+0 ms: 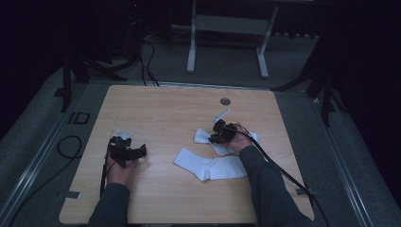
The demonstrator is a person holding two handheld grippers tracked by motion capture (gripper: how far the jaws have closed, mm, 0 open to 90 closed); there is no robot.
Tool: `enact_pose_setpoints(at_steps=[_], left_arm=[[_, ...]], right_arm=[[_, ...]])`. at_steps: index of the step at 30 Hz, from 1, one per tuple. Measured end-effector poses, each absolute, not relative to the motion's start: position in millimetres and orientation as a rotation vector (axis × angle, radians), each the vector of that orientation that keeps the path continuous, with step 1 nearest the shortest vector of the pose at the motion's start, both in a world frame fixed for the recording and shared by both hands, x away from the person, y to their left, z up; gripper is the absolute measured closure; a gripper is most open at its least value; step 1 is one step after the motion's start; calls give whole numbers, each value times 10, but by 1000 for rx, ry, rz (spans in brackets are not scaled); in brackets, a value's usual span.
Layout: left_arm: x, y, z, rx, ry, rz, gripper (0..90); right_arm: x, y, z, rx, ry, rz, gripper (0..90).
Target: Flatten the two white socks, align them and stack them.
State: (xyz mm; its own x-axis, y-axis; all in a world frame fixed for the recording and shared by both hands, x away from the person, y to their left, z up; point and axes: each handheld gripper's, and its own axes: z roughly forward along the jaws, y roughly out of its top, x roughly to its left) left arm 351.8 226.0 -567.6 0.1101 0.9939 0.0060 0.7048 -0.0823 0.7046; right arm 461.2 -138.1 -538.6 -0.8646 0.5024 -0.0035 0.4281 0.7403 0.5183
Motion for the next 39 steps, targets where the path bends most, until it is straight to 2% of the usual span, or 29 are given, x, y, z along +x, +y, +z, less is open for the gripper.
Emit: enact_pose_setpoints(at_steps=[6,21,39], left_arm=[[3518,2260,-5676,1847,1650,686,144],[3518,2260,-5676,1847,1650,686,143],[3519,2259,-5676,1845,1650,687,144]], right_arm=[[4598,-1433,-5285,790,2730,725,836],[4478,-1752,-4672,846,2613,800,833],[4179,-1813,-4043,749,2538,893,831]])
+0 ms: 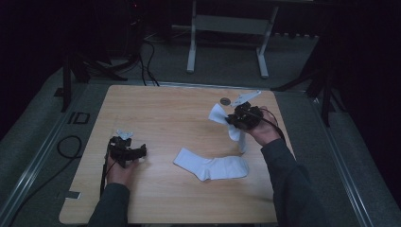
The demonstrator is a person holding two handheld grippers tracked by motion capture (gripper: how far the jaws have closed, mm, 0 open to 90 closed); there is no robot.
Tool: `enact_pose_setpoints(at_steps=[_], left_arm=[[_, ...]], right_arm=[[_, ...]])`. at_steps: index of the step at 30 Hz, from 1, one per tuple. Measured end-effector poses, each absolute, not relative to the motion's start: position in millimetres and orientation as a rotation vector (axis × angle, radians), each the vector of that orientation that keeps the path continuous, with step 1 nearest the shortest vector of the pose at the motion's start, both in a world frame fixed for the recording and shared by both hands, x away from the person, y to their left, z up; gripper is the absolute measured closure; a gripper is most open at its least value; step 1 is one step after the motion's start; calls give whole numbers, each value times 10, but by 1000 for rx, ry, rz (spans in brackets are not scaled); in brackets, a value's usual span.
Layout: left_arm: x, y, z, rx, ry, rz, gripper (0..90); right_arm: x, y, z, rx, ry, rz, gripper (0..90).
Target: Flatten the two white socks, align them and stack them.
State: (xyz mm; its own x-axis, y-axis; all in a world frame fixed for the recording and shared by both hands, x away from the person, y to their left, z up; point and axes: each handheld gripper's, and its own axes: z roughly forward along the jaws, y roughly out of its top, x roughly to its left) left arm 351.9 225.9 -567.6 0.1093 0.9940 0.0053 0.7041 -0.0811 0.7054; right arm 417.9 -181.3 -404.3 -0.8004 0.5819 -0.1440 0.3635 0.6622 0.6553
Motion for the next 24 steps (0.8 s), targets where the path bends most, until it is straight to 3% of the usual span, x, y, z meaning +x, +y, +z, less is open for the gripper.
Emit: enact_pose_setpoints(at_steps=[24], left_arm=[[3519,2259,-5676,1845,1650,686,144]], right_arm=[[3609,-1831,-3663,624,2544,1003,830]])
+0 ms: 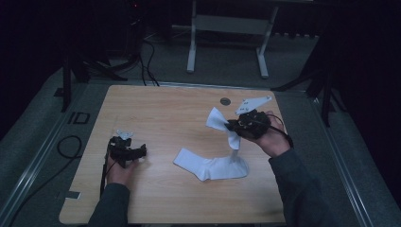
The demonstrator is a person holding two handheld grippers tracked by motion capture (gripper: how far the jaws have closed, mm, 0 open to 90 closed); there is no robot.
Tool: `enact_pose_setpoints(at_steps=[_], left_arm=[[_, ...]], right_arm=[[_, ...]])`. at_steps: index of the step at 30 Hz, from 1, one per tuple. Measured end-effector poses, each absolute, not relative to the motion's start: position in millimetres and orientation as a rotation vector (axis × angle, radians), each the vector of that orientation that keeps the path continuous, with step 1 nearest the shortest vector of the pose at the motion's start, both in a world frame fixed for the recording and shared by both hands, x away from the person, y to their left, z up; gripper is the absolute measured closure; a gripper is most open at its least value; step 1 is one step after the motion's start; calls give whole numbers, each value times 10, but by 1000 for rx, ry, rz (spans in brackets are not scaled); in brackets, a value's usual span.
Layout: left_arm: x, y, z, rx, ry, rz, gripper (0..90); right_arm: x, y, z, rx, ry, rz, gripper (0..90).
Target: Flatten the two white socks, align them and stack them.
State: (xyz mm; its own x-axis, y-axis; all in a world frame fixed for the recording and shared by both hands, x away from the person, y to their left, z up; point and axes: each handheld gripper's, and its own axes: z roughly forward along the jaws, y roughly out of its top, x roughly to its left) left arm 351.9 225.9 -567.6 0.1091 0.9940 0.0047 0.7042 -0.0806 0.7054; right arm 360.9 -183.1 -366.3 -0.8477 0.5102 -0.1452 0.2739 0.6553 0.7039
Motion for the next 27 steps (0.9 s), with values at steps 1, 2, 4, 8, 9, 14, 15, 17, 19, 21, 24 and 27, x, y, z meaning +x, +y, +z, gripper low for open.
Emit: enact_pose_setpoints(at_steps=[1,2,4,8,9,14,15,17,19,21,24,27], left_arm=[[3519,2258,-5677,1844,1650,687,143],[3519,2259,-5676,1845,1650,687,144],[3519,2258,-5677,1842,1651,687,143],[3519,2257,-5678,1841,1651,687,144],[3519,2258,-5678,1842,1651,687,143],[3518,2260,-5676,1847,1650,686,143],[3518,2260,-5676,1847,1650,686,143],[3518,2259,-5677,1845,1650,686,143],[3518,2260,-5676,1847,1650,686,143],[3518,2259,-5676,1846,1650,686,143],[3518,2260,-5675,1848,1650,685,143],[3518,2260,-5676,1847,1650,686,143]], right_arm=[[3583,-1841,-3660,624,2546,1010,830],[3566,-1850,-3662,622,2553,1017,830],[3531,-1861,-3672,618,2558,1007,829],[3470,-1900,-3694,609,2570,990,829],[3452,-1917,-3696,610,2571,991,829],[3389,-1990,-3723,612,2595,968,828],[3387,-1991,-3750,615,2608,963,828],[3390,-1968,-3844,618,2629,943,828],[3399,-1914,-3968,610,2661,921,827],[3405,-1847,-4076,600,2681,903,826],[3423,-1761,-4185,600,2695,932,826],[3424,-1676,-4263,602,2704,959,826]])
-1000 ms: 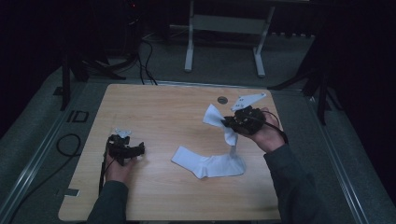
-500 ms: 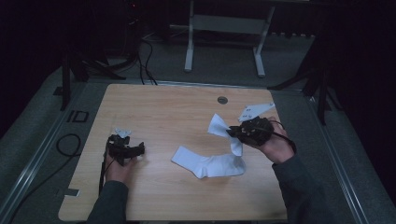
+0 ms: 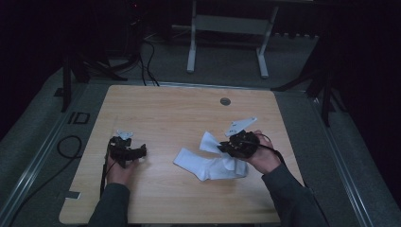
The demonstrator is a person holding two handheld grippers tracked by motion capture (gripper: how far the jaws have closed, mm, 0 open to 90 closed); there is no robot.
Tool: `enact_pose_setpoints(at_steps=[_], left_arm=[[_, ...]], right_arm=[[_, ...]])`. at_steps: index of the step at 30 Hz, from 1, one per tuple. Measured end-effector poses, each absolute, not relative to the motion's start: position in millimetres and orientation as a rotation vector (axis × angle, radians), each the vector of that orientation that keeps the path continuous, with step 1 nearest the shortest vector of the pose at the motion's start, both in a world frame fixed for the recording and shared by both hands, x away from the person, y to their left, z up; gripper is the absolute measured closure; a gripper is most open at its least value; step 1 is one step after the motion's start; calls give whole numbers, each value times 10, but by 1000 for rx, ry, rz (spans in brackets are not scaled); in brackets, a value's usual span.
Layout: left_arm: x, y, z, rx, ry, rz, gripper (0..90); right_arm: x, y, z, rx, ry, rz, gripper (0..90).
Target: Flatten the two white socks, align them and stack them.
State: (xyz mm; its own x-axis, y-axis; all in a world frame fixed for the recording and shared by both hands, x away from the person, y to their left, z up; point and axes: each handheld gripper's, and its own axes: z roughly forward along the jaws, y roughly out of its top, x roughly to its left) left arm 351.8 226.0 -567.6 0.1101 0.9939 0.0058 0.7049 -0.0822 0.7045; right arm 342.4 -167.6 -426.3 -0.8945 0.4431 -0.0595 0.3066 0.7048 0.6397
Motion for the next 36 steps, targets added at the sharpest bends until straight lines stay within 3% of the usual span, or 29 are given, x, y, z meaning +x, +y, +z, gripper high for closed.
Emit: enact_pose_setpoints(at_steps=[19,36], left_arm=[[3518,2259,-5677,1845,1650,686,143],[3518,2260,-5676,1847,1650,686,144]], right_arm=[[3393,-1163,-4853,679,2730,911,823],[3461,-1000,-5074,787,2716,1008,822]])
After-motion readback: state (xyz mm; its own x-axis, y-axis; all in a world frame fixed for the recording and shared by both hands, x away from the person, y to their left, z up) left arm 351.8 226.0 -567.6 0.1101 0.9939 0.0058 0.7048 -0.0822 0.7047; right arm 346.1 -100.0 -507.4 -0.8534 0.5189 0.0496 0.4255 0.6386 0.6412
